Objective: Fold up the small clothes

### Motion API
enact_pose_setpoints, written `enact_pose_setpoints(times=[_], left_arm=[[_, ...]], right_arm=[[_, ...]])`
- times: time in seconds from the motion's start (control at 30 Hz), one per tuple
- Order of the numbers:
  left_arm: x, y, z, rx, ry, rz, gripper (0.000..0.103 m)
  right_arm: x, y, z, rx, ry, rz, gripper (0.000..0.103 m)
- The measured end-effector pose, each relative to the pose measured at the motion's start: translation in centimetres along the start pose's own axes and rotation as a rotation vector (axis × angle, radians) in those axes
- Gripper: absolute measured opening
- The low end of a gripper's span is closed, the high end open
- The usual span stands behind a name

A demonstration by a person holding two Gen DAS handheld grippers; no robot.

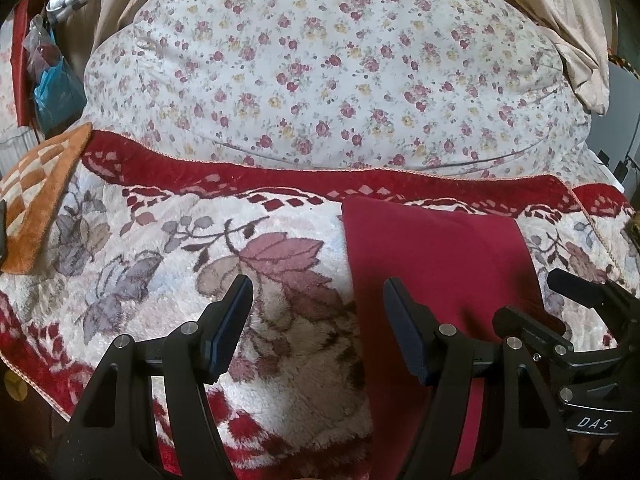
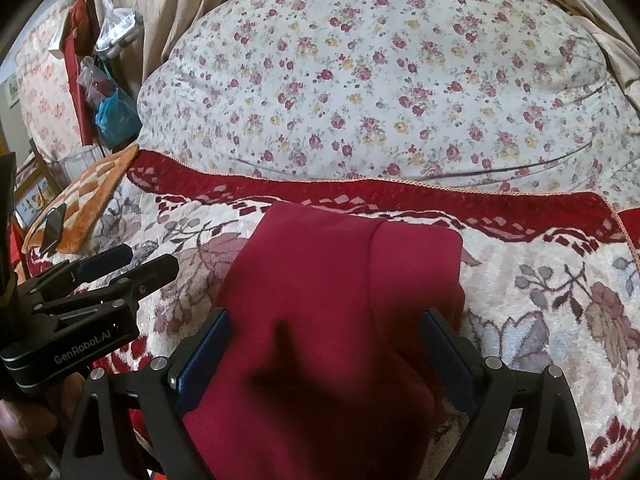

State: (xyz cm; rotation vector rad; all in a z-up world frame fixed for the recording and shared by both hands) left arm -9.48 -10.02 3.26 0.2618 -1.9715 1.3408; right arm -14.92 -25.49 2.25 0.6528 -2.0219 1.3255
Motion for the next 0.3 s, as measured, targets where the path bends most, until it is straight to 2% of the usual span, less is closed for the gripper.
enact_pose_setpoints(times=[0.3], left_arm=[[-0.57,-0.01,-0.36,0.022,0.035,0.002,0.068]], right_arm=[[-0.50,-0.08,0.14,-0.008,-0.003,-0.008,0.093]])
Point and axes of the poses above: each gripper's, at about its wrist camera, not at the fingertips, and x roughly against the way its jaws point, z to its right, y to its underside, the point moved 9 cm from there along -x, roughly the way its jaws point, and after that the axes turned 15 degrees about -x, right-handed, at the moved point
